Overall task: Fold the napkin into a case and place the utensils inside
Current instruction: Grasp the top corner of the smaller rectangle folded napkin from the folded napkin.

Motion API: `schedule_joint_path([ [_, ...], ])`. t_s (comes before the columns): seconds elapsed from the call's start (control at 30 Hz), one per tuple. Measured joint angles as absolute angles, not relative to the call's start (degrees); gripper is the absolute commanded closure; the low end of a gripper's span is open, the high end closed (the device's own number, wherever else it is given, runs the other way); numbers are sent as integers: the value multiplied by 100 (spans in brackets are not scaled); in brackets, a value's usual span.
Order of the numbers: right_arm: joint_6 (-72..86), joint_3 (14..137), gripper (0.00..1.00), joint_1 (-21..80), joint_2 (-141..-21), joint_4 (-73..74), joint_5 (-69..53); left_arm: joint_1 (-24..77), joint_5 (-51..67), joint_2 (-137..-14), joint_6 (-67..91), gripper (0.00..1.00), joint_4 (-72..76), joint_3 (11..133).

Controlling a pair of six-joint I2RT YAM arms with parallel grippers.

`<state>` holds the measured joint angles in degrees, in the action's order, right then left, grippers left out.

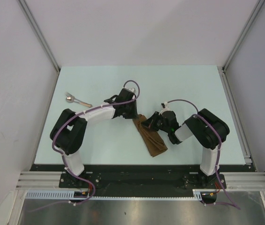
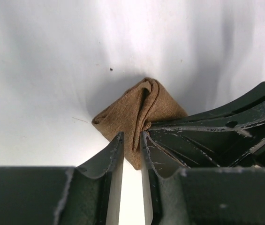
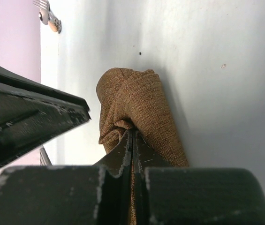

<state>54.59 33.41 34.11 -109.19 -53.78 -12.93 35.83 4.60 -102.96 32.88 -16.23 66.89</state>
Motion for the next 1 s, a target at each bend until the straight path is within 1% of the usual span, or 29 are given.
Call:
schedule_joint_path([
  [0.17, 5439, 3341, 100, 3413, -10916, -5378, -1293, 3588, 327, -10324, 3092, 85, -1883, 6991],
  [0.37, 5437, 3341, 100, 3413, -10916, -5376, -1293, 3599, 360, -10541, 2936, 80, -1975, 7290],
  [0.67, 5437, 3341, 100, 3413, -10916, -5378, -1295, 3695, 351, -10726, 2932, 83, -2095, 7290],
  [0.77, 5437, 3332, 100, 3413, -10916, -5384, -1295, 3695, 336, -10772, 2928, 80, -2102, 7290],
  [1.0, 5439, 3267, 100, 3400, -10916, -5452, -1308, 3695, 318, -10862, 2923, 80, -2117, 7290],
])
